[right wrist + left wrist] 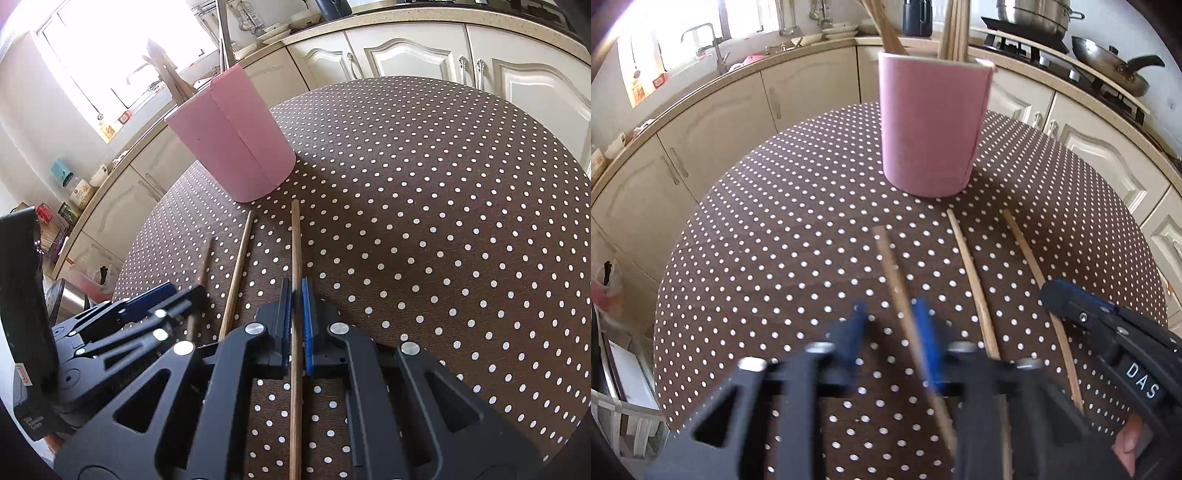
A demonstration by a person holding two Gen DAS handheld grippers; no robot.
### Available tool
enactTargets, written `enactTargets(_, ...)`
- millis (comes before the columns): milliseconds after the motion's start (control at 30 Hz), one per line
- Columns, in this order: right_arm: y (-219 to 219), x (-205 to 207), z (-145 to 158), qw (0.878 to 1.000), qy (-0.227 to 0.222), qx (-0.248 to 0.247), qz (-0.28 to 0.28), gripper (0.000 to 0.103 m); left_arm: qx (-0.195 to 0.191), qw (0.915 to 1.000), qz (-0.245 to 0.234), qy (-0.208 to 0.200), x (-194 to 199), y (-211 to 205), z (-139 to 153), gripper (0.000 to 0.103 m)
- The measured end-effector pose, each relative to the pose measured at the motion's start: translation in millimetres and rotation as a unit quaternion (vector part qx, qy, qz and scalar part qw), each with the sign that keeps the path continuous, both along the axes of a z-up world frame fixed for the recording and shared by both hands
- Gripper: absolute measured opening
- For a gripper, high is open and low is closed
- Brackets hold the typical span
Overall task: Organize utensils
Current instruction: 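Close the right gripper on a chopstick while the left gripper closes on it too, then raise the chopstick upright with both grippers over the pink cup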
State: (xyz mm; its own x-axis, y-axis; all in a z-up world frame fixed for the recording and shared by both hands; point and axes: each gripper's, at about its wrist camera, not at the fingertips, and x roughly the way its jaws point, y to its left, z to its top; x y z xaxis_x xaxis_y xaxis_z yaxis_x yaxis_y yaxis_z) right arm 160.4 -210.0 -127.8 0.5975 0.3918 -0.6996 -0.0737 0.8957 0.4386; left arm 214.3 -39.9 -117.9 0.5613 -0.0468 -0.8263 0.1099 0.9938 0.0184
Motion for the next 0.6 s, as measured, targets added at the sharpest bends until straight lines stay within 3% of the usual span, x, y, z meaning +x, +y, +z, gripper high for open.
enactTargets(133, -1, -1, 2, 1.0, 0.006, 0.005, -0.008, 0.006, -0.037, 0.999, 0.002, -0.024, -10, 25, 0, 0.006)
enactTargets(300, 16, -7, 13, 0.996, -0.012, -0.088, -0.023, 0.008, -0.082, 0.9963, -0.005, -0.025, -12, 39, 1, 0.006)
enactTargets(400, 27, -12, 23, 0.993, -0.036, -0.113, -0.005, 0.009, -0.106, 0.994, -0.006, -0.022, -11, 48, 0, 0.006)
enactTargets(433, 30, -12, 24, 0.991, -0.036, -0.126, -0.004, 0.013, -0.12, 0.9925, -0.006, -0.02, -12, 54, 1, 0.006)
enactTargets(500, 36, -11, 24, 0.987, -0.034, -0.154, -0.011, 0.034, -0.141, 0.9898, -0.007, -0.016, -18, 74, -4, 0.006)
enactTargets(533, 38, -10, 25, 0.986, -0.036, -0.162, -0.012, 0.06, -0.154, 0.988, -0.007, -0.013, -18, 80, -4, 0.006)
enactTargets(600, 42, -9, 26, 0.982, -0.04, -0.181, -0.022, 0.064, -0.162, 0.9867, -0.005, -0.012, -23, 86, -7, 0.006)
